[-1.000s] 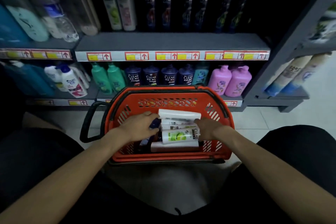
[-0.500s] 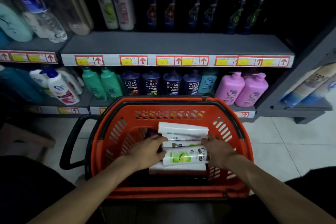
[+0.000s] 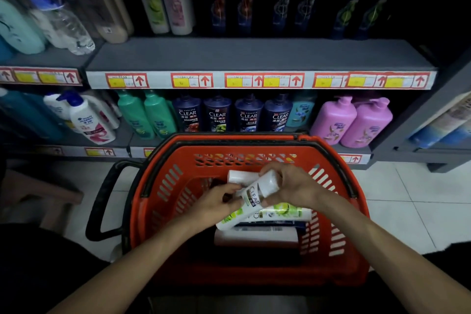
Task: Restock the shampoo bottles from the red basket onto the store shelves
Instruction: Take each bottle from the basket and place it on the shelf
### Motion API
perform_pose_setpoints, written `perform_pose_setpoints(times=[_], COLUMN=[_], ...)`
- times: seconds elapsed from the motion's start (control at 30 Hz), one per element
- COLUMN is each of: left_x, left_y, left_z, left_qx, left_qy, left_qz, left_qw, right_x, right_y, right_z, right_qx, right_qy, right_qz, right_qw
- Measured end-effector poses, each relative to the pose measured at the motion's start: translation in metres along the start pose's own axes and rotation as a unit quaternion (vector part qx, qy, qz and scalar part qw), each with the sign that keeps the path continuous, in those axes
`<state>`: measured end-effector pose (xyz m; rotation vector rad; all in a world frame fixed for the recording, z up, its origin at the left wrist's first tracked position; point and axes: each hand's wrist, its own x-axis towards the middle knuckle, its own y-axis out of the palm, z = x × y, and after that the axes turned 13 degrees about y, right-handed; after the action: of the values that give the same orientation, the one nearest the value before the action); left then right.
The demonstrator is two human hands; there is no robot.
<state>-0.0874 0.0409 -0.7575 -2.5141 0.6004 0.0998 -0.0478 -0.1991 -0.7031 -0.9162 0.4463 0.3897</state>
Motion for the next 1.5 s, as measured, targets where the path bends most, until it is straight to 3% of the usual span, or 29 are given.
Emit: perform_pose_setpoints(times=[0.2,0.33,0.47,0.63,0.73,0.83,0.97,1.2,1.33,1.5], left_x=[-0.006,-0.007,-0.006,-0.002,-0.008,-0.016,-0.022,-0.020,-0.023,-0.035], left_y=[-0.003,-0.010,-0.013,-0.038,-0.051,-0.059,-0.063,-0.082,-0.095,-0.109], left_z=[-0.014,-0.030,-0.049,-0.091,-0.106,-0.120,-0.126,-0.130,-0.135,-0.143], left_qx=[-0.148,-0.311,-0.361,-0.427,-0.468,-0.462,-0.399,-0.247,-0.174,-0.237], left_qy=[-0.030,-0.080,-0.042,0.024,0.034,0.022,0.036,0.128,0.159,0.171], left_qz=[-0.023,-0.052,-0.051,-0.022,0.026,0.007,-0.092,-0.295,-0.353,-0.344], left_qw=[0.988,0.945,0.930,0.904,0.883,0.887,0.912,0.914,0.906,0.892], right_x=[-0.014,-0.034,-0.046,-0.049,-0.051,-0.049,-0.050,-0.064,-0.070,-0.072], right_y=[-0.009,-0.027,-0.048,-0.066,-0.069,-0.070,-0.075,-0.054,-0.045,-0.039], right_z=[0.026,0.047,0.062,0.073,0.077,0.079,0.082,0.098,0.108,0.129], right_qx=[0.256,0.372,0.471,0.611,0.638,0.661,0.655,0.599,0.553,0.529], right_qy=[-0.006,-0.028,-0.065,-0.103,-0.112,-0.119,-0.137,-0.059,-0.056,-0.062], right_qz=[-0.019,-0.010,0.000,0.043,0.056,0.061,0.095,0.106,0.097,0.112], right_qw=[0.966,0.928,0.880,0.784,0.760,0.738,0.737,0.791,0.826,0.839])
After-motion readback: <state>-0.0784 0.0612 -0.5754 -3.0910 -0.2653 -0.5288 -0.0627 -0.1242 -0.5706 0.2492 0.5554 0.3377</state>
